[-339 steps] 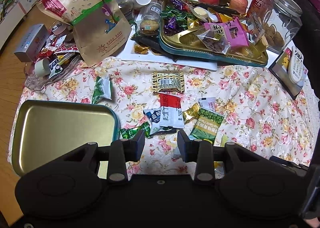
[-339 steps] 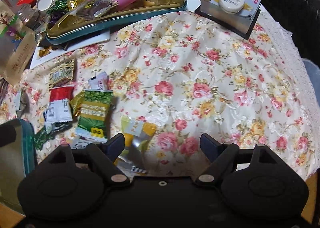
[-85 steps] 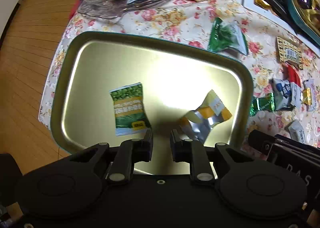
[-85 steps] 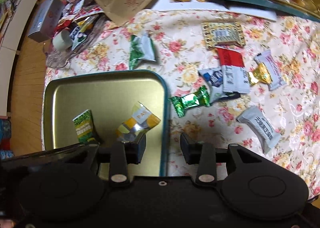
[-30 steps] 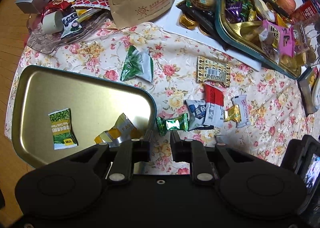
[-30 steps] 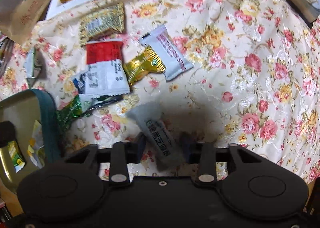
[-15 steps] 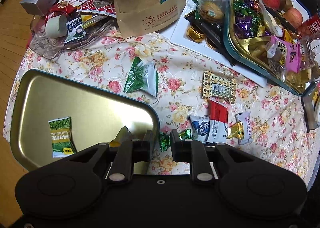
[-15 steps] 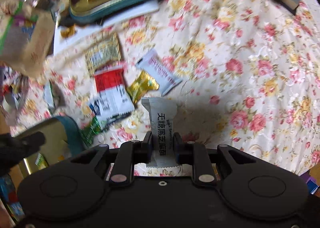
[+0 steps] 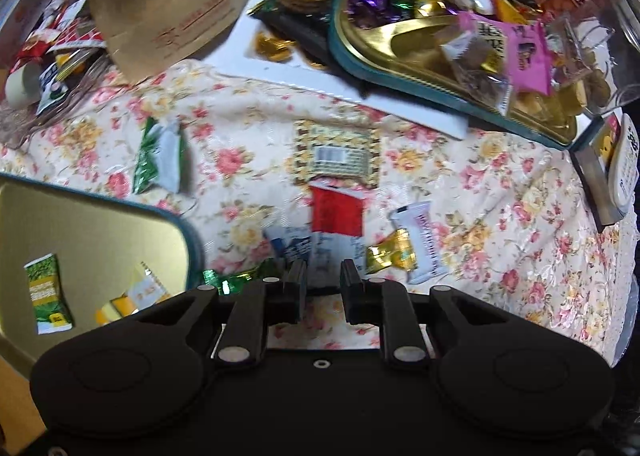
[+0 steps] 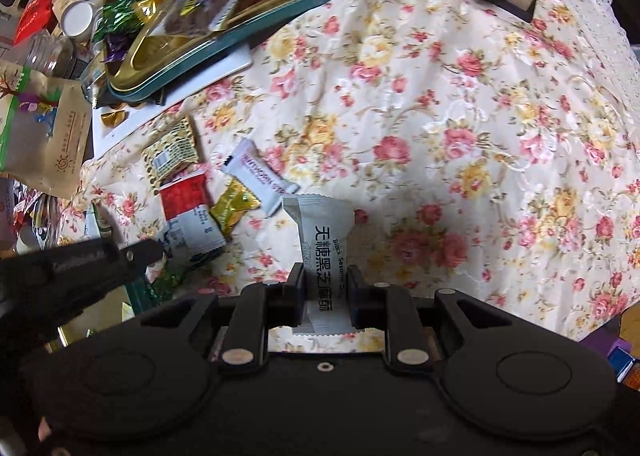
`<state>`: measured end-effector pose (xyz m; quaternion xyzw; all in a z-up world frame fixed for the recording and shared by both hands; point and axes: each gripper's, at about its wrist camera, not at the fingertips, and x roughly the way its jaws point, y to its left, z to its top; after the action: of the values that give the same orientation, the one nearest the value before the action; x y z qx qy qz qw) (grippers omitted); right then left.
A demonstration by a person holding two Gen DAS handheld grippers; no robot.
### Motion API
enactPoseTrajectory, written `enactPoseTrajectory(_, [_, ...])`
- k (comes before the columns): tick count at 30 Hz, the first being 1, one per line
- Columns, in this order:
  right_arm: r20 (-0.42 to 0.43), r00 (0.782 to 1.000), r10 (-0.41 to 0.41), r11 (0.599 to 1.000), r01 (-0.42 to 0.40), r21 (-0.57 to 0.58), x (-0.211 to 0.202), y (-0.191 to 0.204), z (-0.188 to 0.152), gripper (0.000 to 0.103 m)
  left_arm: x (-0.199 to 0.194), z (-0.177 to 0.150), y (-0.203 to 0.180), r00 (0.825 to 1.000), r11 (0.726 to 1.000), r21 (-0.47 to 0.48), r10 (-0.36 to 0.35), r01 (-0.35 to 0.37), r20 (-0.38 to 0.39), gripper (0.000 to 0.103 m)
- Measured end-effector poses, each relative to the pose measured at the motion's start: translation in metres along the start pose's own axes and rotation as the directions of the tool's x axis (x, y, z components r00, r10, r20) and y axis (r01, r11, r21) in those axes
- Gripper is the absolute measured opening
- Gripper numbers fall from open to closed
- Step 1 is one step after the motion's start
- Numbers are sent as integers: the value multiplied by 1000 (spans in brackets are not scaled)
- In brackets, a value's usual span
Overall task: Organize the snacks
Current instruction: 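Grasp the red-and-white packet with the left tool while the right tool holds the white packet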
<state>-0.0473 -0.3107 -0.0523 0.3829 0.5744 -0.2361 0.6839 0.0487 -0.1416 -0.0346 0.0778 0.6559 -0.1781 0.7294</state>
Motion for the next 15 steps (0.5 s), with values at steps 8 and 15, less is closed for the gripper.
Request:
enactPoseTrajectory(8, [1, 1000, 8, 1000, -8, -4, -7, -15, -1, 23, 15, 5, -21, 1000, 1000, 16, -1, 0, 12, 28])
enactPoseTrajectory(15, [8, 1000, 9, 1000, -9, -10, -11, -21, -3, 23, 28, 12, -29, 998, 998, 6, 57, -57, 37, 28])
